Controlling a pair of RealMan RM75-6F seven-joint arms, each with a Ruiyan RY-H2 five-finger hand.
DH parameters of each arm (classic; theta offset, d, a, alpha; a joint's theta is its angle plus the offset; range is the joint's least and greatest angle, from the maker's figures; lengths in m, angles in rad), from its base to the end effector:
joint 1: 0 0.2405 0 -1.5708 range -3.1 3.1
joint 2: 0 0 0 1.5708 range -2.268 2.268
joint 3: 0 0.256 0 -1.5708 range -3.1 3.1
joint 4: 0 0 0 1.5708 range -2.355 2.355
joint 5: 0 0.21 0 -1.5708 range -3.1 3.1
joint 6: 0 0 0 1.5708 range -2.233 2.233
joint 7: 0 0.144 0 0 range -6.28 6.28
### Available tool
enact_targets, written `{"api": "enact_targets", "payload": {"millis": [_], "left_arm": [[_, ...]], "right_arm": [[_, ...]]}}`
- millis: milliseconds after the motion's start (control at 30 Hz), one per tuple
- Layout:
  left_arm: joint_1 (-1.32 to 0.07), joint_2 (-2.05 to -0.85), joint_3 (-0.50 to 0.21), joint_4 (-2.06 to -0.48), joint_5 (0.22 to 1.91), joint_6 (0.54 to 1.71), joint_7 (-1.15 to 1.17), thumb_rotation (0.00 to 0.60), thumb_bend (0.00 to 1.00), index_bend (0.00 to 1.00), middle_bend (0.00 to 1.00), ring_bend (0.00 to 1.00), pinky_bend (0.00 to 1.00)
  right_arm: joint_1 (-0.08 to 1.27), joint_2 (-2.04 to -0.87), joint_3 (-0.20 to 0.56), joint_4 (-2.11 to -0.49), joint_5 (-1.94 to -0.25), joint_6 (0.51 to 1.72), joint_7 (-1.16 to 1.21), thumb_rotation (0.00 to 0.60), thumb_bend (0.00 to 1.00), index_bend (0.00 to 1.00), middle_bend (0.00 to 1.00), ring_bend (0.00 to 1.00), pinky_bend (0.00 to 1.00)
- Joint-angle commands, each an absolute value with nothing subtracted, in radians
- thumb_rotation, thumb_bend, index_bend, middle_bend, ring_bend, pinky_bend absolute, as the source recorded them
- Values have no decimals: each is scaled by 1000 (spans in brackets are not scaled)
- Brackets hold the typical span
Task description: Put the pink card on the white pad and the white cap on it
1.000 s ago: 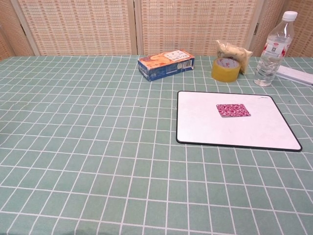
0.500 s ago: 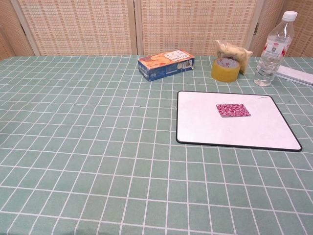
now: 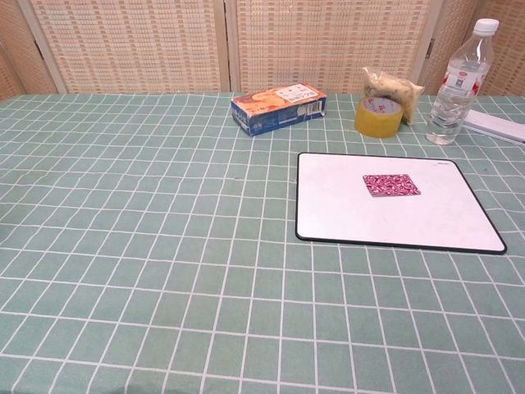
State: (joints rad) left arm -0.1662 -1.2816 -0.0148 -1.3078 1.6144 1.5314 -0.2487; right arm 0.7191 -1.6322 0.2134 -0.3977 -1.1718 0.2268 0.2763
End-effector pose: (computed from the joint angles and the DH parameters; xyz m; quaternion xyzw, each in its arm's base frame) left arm -0.3234 0.2031 0.1287 -0.6192 -0.3711 -0.4598 0.5172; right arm -0.3966 -0.4209 0.0899 0.5759 -0.5655 0.1212 0.5778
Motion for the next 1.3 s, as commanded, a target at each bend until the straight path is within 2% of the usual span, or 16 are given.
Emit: {"api": "enact_targets", "payload": {"millis": [33,1033,1300], "left_arm": [[-167,-1281,-13,-1308,1615,1530,-250,600,169,0,0,0,0],[-170,-1283,-5,-1297,1616,1523,-282,600,169,0,0,0,0],[-172,-1285,-2,-1292,1620,1520,-287,600,168,0,0,0,0]], "right_arm": [[721,-1635,216,-394,-1171,221,275,600,57,568,880,731,614],[748,-1667,236,-338,-1160,149,249,600,58,548,880,733,614],[747,-1663,243,-348,-1160,147,248,600,84,575,880,733,614]]}}
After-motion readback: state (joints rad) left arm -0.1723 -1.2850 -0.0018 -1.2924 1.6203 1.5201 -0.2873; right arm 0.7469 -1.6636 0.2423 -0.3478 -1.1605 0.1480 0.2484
